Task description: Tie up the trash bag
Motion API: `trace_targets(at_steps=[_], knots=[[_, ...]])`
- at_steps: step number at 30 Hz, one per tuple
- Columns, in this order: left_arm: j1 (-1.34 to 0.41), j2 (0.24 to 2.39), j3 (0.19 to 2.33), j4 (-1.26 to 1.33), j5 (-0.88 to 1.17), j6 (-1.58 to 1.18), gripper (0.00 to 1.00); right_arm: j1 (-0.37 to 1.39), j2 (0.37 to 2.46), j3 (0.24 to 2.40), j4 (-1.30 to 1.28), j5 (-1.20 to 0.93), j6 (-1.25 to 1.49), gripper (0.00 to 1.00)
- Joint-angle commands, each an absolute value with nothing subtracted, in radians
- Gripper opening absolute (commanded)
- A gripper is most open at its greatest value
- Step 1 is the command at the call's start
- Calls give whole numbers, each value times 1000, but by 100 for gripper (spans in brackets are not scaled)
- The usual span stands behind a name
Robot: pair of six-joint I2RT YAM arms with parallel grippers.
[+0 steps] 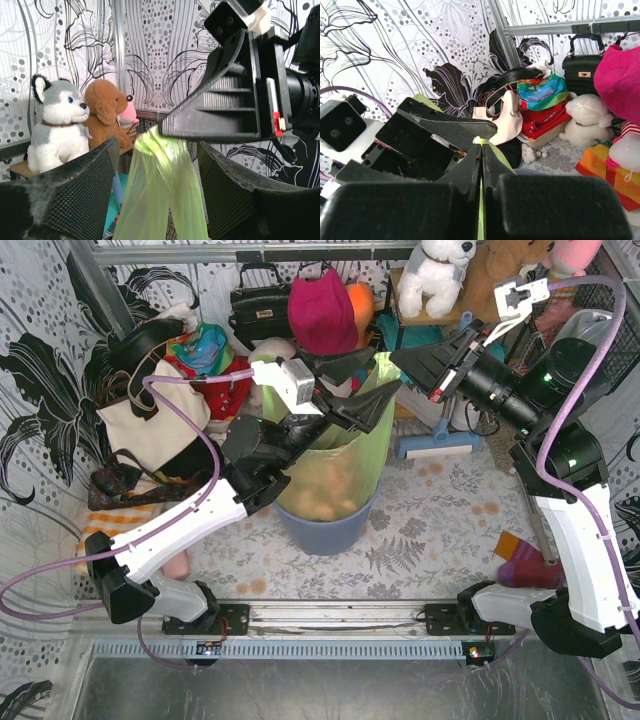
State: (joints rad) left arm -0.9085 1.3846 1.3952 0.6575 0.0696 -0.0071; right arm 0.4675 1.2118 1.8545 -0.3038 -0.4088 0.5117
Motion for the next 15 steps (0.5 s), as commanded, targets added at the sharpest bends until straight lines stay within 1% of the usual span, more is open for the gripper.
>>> trace_targets(at_steps=[1,4,7,15], knots=[[-904,1411,1488,658,67,2,69,470,1189,1845,-245,-440,516,0],[-901,1432,1531,613,67,2,64,470,1187,1844,-242,-447,515,0],[-899,1444,1554,583,75,1,62,470,1186,1844,-239,-449,517,0],[-872,1406,1501,567,122,-46,63,471,1184,1843,-235,-442,517,0]])
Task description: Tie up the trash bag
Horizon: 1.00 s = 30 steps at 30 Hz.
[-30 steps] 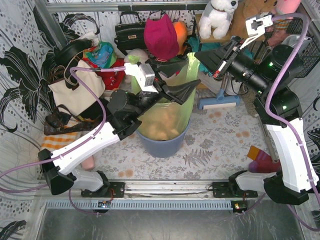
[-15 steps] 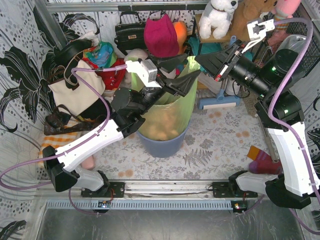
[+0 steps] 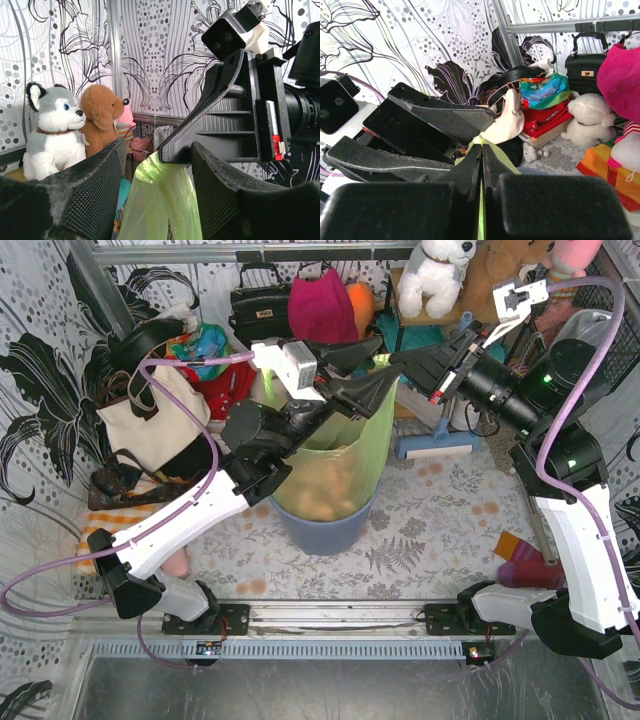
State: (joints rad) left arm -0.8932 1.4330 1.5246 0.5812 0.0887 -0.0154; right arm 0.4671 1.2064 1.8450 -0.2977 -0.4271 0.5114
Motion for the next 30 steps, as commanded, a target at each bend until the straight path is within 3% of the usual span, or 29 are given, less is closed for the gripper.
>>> trace_targets(at_steps=[1,13,25,30], knots=[[-867,1400,1492,566,131,-53,63,471,1186,1844,-233,-444,517,0],[-830,1405,1478,562,203,-109,62,471,1198,1865,-238,-451,522,0],[-824,1430,1508,568,228,-130,47,471,1200,1858,-238,-461,522,0],[-823,1414,1499,589,232,-145,49,470,1197,1842,-236,-462,524,0]])
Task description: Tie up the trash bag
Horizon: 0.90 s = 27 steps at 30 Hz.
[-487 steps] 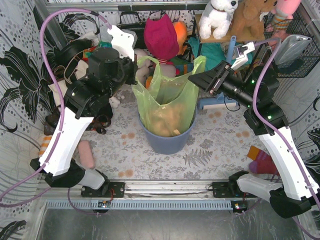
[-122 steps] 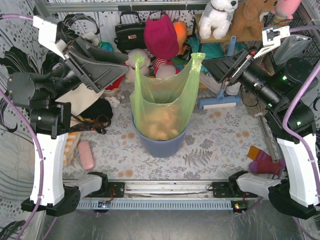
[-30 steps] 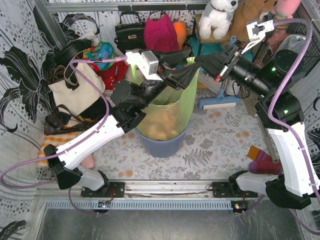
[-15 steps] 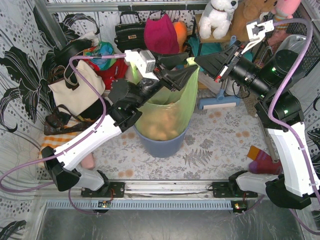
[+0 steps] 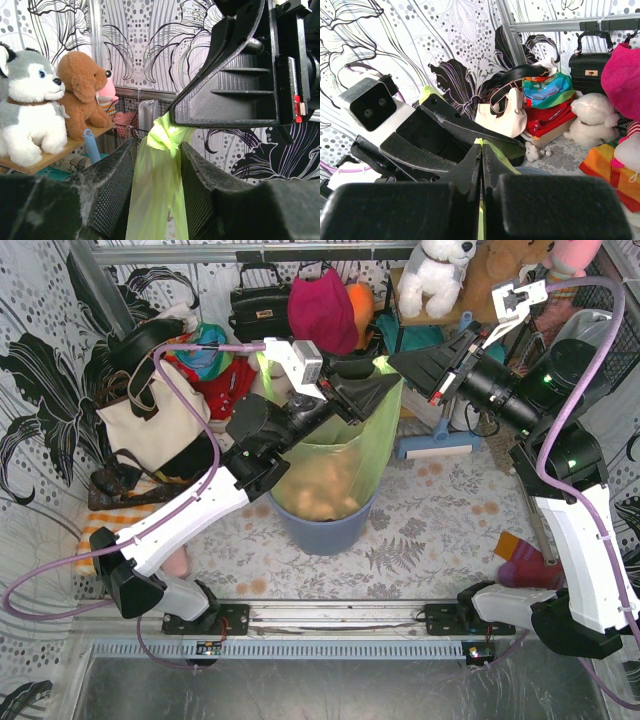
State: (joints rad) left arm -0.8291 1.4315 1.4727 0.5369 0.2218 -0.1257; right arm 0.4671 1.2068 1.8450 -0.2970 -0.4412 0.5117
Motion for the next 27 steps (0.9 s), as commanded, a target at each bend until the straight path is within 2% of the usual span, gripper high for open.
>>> trace_targets(at_steps=[1,11,20,27], knots=[[-824,1412,1501,588,234,-148,49,471,1196,1839,-234,-462,524,0],[-824,1385,1491,587,252,-163,49,471,1190,1822,-234,-440,519,0],[-824,1371,1493,569,239,-188,62,470,1202,1839,-228,-450,530,0],[-824,1405,1532,526,241,-188,65,471,1204,1849,-203,-459,553,0]])
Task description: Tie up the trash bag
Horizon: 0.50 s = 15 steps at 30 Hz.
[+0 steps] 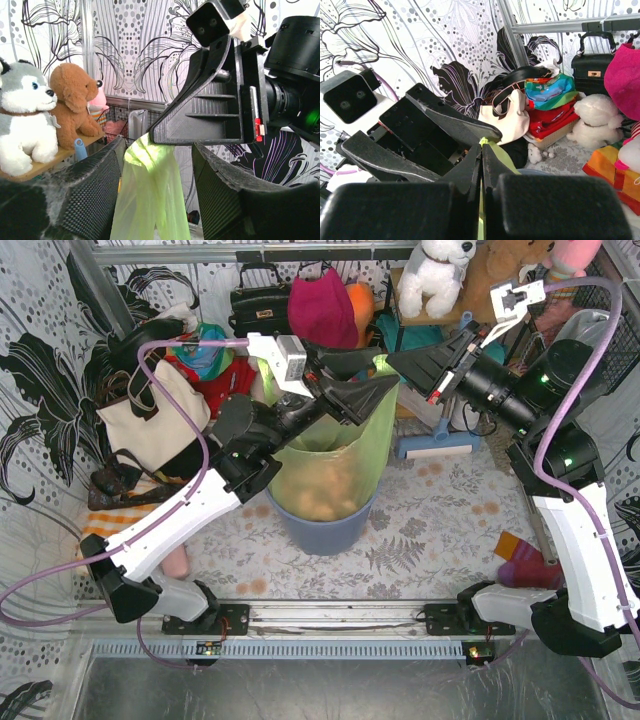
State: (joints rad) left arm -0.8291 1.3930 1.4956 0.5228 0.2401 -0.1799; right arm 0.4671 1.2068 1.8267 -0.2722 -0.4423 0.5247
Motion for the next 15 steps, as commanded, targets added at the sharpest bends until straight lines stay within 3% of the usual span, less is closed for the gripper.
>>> trace_targets(at_steps=[1,6,15], knots=[[-824,1405,1529,527,241,-190,65,470,1205,1853,-201,-460,557,0],[-824,1408,1519,542,234,-198,66,470,1210,1863,-196,-470,566,0],[-824,1417,1540,527,225,-199,45,470,1209,1865,-196,-482,571,0]])
